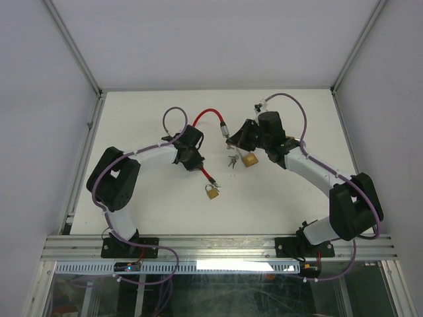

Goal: Unlock with the key

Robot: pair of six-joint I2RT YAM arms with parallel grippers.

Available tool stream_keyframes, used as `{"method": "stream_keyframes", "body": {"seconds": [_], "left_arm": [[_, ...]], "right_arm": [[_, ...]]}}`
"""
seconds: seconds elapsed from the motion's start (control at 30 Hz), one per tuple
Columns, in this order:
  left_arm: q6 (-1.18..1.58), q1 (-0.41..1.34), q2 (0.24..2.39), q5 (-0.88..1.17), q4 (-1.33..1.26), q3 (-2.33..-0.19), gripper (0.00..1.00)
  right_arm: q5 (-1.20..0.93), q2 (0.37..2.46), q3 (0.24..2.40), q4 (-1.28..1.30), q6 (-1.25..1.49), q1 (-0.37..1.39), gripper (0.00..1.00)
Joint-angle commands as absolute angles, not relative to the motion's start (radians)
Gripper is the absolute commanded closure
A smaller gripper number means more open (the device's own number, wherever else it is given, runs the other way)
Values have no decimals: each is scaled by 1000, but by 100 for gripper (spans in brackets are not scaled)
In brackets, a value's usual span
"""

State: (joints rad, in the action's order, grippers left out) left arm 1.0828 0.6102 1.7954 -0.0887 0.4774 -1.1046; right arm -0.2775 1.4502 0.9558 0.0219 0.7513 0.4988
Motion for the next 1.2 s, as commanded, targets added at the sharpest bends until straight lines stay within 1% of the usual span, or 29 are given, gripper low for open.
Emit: {"method": "stream_keyframes", "body": {"seconds": [0.0, 0.2, 0.37, 0.63, 0.7, 0.8, 0.9, 0.93, 0.97, 1.0, 1.1, 1.17], "left_arm": [[991, 556, 1769, -194, 532, -1160, 100], [815, 471, 1715, -304, 633, -1169, 100], [697, 412, 1693, -374, 672, -1141, 100], [644, 362, 1660, -547, 712, -1077, 100], [636, 342, 1654, -563, 699, -1060, 95], [629, 323, 1654, -567, 674, -1046, 91], [628, 321, 1656, -534, 654, -1046, 86], [632, 321, 1654, -519, 656, -1051, 83], [637, 321, 1647, -505, 659, -1053, 79], [642, 320, 1634, -486, 661, -1053, 75], [653, 321, 1581, -445, 666, -1041, 56], [660, 321, 1555, -416, 681, -1040, 48]], "right_arm": [[-306, 1396, 1024, 32, 708, 497, 100], [-368, 1440, 1031, 63, 698, 498, 100], [-413, 1514, 1015, 26, 726, 518, 100], [-380, 1666, 1032, -1, 729, 574, 100], [-367, 1702, 1038, -2, 734, 575, 100], [-344, 1749, 1043, -5, 735, 576, 100], [-321, 1768, 1049, 8, 725, 574, 100], [-312, 1768, 1051, 21, 720, 575, 97], [-304, 1765, 1051, 30, 713, 574, 89], [-296, 1762, 1052, 41, 703, 573, 84], [-272, 1747, 1062, 79, 665, 570, 70], [-259, 1733, 1075, 110, 635, 567, 62]]}}
